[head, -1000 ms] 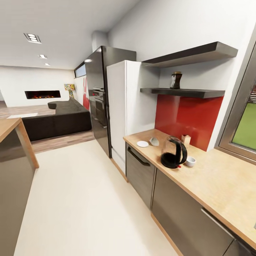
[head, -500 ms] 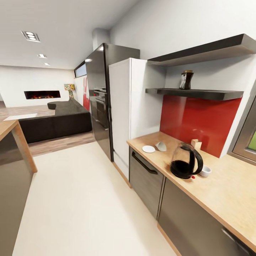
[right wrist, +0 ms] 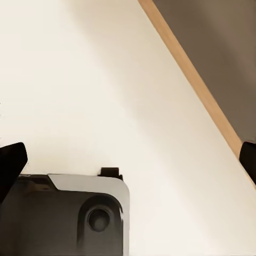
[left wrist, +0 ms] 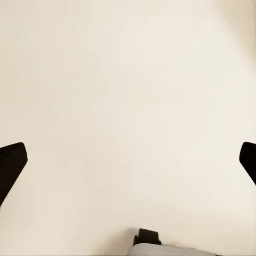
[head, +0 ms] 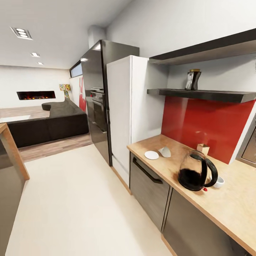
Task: Set up a coffee station on the kitchen countertop: keep the coffee maker on the countertop, move the bottle of coffee from the kitchen shelf to the counter next to the coffee maker, place a paper coffee filter on top of the coffee maker, put the saucer next to the coffee maker with the coffee cup on the saucer, and place the electric kettle next to the coffee maker.
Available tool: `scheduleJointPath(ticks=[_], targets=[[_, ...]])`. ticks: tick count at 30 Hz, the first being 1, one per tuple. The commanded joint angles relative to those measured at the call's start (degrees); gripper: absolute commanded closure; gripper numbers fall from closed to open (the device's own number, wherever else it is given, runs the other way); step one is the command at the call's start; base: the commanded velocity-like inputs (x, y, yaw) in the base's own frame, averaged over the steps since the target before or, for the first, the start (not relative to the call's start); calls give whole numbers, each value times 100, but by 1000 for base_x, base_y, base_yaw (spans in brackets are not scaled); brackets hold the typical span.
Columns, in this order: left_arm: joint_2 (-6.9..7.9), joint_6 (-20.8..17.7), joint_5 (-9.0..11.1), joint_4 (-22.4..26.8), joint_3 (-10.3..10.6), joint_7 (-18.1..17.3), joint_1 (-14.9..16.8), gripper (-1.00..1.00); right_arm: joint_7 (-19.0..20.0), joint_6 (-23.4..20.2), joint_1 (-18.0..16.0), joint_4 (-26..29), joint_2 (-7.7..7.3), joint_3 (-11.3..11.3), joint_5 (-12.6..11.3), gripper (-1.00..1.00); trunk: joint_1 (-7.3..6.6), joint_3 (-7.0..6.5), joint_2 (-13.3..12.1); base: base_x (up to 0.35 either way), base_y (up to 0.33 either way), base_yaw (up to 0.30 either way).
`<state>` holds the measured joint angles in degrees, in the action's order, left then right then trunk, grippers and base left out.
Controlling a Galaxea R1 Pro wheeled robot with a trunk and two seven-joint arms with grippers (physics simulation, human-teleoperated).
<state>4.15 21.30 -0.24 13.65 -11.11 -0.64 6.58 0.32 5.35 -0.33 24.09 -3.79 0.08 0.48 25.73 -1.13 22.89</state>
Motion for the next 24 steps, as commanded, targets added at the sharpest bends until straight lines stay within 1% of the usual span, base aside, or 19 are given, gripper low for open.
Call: scheduleJointPath(ticks=[1, 6, 10, 11, 16, 22, 24], targets=[[-1, 20, 0, -5, -14, -7, 1, -100, 3, 18, -2, -7, 0, 1, 5, -100, 5, -1, 3, 292, 216, -232], [-2, 23, 17, -3, -21, 1, 1, -100, 4, 10, -2, -71, 1, 1, 13, -100, 5, -11, 3, 187, 276, -249], [-2, 18, 10, -2, -19, 2, 2, -100, 7, 10, -2, -689, 13, 4, 10, -100, 5, -13, 3, 79, 276, -262], [-2, 14, 5, -2, -17, 7, 2, -100, 12, 10, -2, -940, 20, 6, 8, -100, 5, -14, 3, 30, 163, -265], [-2, 4, -2, -4, -14, 40, 1, -100, 26, 10, -2, -1676, 60, 9, 3, -100, 5, -14, 3, 13, 69, -266], [-10, -11, -6, -11, 21, 46, 1, -100, 30, 4, 6, -2160, 55, 1, 5, -100, 5, -14, 3, 1, 6, -267], [-11, -12, -4, -31, 25, 46, 1, -100, 30, 7, 6, -2187, 57, 1, 5, -100, 5, -14, 3, 0, 0, -268]])
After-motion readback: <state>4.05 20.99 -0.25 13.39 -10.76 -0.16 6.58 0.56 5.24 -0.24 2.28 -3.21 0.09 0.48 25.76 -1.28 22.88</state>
